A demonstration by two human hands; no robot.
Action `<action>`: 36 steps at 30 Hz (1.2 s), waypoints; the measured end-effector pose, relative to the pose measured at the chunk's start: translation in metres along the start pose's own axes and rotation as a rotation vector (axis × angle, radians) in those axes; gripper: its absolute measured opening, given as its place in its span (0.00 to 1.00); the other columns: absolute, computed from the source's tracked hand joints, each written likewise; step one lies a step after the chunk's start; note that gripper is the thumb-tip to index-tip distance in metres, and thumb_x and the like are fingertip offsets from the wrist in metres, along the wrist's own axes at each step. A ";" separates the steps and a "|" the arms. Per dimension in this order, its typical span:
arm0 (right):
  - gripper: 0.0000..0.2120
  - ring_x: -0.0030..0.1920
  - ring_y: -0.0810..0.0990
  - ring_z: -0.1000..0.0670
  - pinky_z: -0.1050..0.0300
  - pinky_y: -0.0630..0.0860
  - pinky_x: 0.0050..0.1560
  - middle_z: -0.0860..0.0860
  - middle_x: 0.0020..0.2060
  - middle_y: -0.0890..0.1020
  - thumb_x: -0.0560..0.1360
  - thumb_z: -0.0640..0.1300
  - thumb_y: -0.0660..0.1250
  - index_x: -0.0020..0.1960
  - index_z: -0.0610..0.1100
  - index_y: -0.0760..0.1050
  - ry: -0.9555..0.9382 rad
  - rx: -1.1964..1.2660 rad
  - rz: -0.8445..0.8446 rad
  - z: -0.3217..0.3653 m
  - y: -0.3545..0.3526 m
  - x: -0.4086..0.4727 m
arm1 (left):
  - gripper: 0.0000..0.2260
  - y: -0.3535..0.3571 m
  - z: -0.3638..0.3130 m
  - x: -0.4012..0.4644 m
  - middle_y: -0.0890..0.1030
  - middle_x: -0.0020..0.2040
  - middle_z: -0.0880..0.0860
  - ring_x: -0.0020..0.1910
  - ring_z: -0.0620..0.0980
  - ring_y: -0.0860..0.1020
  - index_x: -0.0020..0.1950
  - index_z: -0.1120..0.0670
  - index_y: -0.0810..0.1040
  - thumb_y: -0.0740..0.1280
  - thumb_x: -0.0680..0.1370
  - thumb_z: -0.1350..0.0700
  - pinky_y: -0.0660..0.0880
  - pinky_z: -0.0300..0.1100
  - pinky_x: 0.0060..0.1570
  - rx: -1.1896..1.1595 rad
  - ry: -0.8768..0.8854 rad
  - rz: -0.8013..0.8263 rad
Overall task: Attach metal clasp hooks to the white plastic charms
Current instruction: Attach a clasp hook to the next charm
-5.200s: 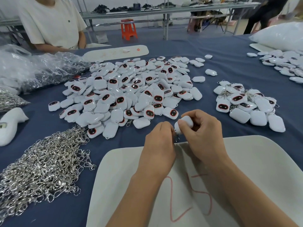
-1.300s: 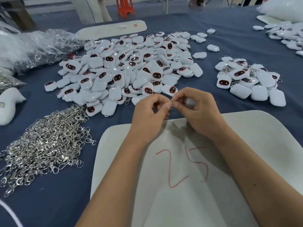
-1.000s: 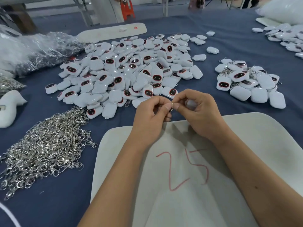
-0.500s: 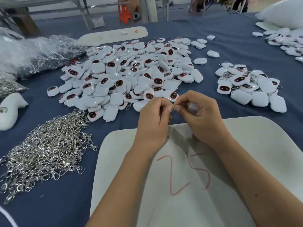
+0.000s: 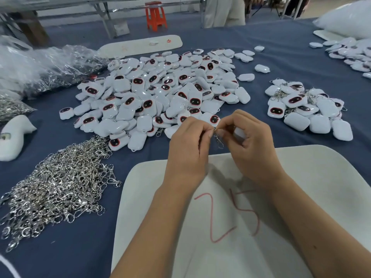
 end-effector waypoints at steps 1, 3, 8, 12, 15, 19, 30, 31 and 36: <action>0.07 0.41 0.78 0.49 0.51 0.75 0.41 0.54 0.40 0.79 0.77 0.30 0.72 0.46 0.40 0.80 -0.007 0.006 -0.010 0.001 0.001 0.000 | 0.06 0.001 -0.001 0.000 0.75 0.42 0.47 0.41 0.45 0.71 0.44 0.58 0.79 0.67 0.80 0.66 0.65 0.31 0.43 -0.001 -0.004 -0.029; 0.07 0.42 0.78 0.49 0.51 0.76 0.41 0.53 0.41 0.79 0.77 0.30 0.71 0.46 0.40 0.80 -0.016 0.009 -0.033 0.002 0.003 -0.001 | 0.06 0.004 -0.003 0.000 0.76 0.42 0.47 0.42 0.46 0.73 0.44 0.58 0.79 0.67 0.80 0.66 0.68 0.34 0.43 -0.031 -0.033 -0.082; 0.06 0.42 0.78 0.49 0.55 0.74 0.43 0.50 0.41 0.80 0.78 0.31 0.71 0.47 0.40 0.79 0.011 0.043 -0.083 0.004 0.006 -0.002 | 0.06 0.012 -0.008 -0.002 0.78 0.41 0.50 0.42 0.52 0.77 0.45 0.60 0.79 0.66 0.80 0.67 0.73 0.43 0.43 -0.158 -0.093 -0.147; 0.09 0.32 0.71 0.56 0.62 0.69 0.36 0.58 0.32 0.76 0.80 0.32 0.69 0.47 0.45 0.78 0.208 0.293 -0.086 0.003 0.011 -0.005 | 0.05 0.014 -0.011 -0.002 0.77 0.41 0.50 0.41 0.51 0.76 0.45 0.60 0.79 0.66 0.80 0.66 0.72 0.38 0.43 -0.205 -0.120 -0.166; 0.08 0.30 0.66 0.51 0.56 0.66 0.31 0.45 0.31 0.74 0.81 0.34 0.68 0.47 0.45 0.78 0.284 0.415 -0.102 0.004 0.014 -0.006 | 0.05 0.016 -0.014 -0.004 0.78 0.41 0.51 0.41 0.52 0.76 0.46 0.58 0.78 0.65 0.80 0.65 0.73 0.41 0.43 -0.266 -0.148 -0.176; 0.08 0.28 0.65 0.54 0.64 0.65 0.29 0.46 0.31 0.74 0.82 0.35 0.68 0.46 0.44 0.77 0.335 0.514 -0.090 0.005 0.016 -0.006 | 0.04 0.018 -0.013 -0.005 0.79 0.40 0.52 0.38 0.51 0.76 0.47 0.56 0.78 0.64 0.80 0.60 0.74 0.43 0.41 -0.351 -0.220 -0.182; 0.08 0.35 0.73 0.56 0.63 0.71 0.37 0.58 0.34 0.77 0.83 0.42 0.67 0.45 0.47 0.76 0.409 0.290 -0.009 -0.004 0.014 -0.002 | 0.07 0.009 -0.001 0.000 0.76 0.41 0.49 0.42 0.49 0.75 0.44 0.56 0.75 0.66 0.78 0.67 0.71 0.41 0.42 -0.081 -0.066 -0.105; 0.08 0.35 0.72 0.55 0.62 0.71 0.35 0.57 0.34 0.76 0.83 0.43 0.67 0.45 0.48 0.75 0.468 0.307 -0.015 -0.006 0.013 -0.002 | 0.08 0.008 0.000 0.000 0.75 0.42 0.49 0.42 0.48 0.74 0.43 0.56 0.75 0.66 0.79 0.67 0.70 0.40 0.42 -0.056 -0.057 -0.094; 0.08 0.37 0.80 0.52 0.60 0.75 0.33 0.50 0.39 0.83 0.77 0.35 0.72 0.53 0.43 0.77 0.675 0.634 -0.134 -0.010 0.004 0.001 | 0.07 0.006 0.000 -0.001 0.74 0.43 0.47 0.42 0.44 0.72 0.44 0.56 0.75 0.65 0.79 0.66 0.67 0.35 0.41 0.009 -0.003 0.043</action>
Point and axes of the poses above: each hand's wrist, its own x-axis towards the middle knuckle, its own y-axis out of the palm, z = x × y, the point moved 1 cm from there along x, towards the middle knuckle
